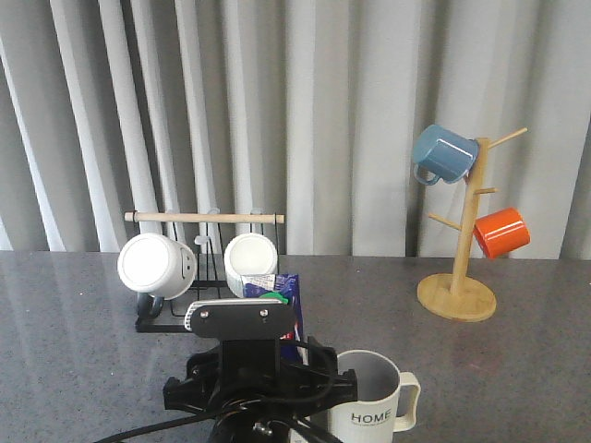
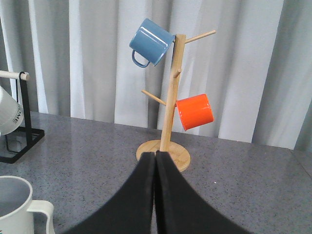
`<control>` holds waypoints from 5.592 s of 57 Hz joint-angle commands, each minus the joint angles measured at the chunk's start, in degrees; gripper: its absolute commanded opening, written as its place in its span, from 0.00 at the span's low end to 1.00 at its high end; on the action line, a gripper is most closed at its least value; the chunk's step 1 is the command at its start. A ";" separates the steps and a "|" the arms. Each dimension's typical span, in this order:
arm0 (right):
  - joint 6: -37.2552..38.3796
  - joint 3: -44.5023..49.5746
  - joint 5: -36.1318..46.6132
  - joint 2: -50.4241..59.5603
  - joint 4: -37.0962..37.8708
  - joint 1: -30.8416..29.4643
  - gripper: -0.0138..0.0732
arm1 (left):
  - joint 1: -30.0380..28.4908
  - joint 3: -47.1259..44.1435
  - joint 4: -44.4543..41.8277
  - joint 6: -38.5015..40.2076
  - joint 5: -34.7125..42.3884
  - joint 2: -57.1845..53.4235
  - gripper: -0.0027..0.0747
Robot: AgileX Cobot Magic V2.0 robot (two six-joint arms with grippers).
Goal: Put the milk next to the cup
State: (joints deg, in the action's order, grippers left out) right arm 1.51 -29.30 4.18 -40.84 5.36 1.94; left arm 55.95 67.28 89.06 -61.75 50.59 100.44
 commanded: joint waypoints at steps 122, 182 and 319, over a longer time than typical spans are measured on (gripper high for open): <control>-0.13 -2.00 3.79 0.16 0.41 -0.24 0.15 | -29.38 -36.62 -70.30 35.54 -42.38 -62.45 0.02; -0.13 -2.00 3.84 0.16 0.41 -0.24 0.15 | -52.69 -67.52 -85.64 66.86 -50.59 -101.86 0.03; -2.22 31.40 1.31 42.32 -0.82 0.45 0.15 | -52.68 -67.45 -87.69 61.75 -51.84 -101.80 0.03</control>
State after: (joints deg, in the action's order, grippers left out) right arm -0.67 1.60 0.77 0.70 4.66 2.38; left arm 2.90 -1.35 1.28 0.00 -5.15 -0.68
